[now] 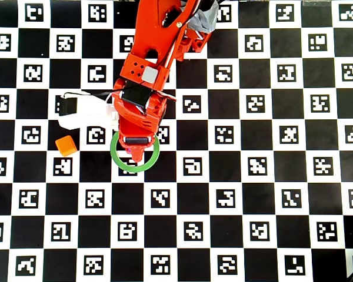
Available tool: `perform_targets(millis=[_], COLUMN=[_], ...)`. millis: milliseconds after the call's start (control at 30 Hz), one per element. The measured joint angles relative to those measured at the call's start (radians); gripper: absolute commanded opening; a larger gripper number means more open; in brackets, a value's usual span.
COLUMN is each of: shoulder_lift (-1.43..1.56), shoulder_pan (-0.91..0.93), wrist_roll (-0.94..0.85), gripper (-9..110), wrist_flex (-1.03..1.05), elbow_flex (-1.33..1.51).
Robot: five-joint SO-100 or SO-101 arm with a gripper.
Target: Grab the red cube then put it in the green circle then put the blue cube on top and finally the orange cube on top
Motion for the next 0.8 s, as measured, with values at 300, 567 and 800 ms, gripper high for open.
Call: perform_targets(millis=[300, 567, 800], shoulder_lift=[0.0, -0.002, -0.135], shoulder_pan=[-0.067, -0.08, -0.048], wrist_roll=[0.058, 0.16, 0.196], gripper=[30, 27, 27], wrist_flex=[0.199, 0.41, 0.537], elbow_flex=[-0.147, -0.408, -0.649])
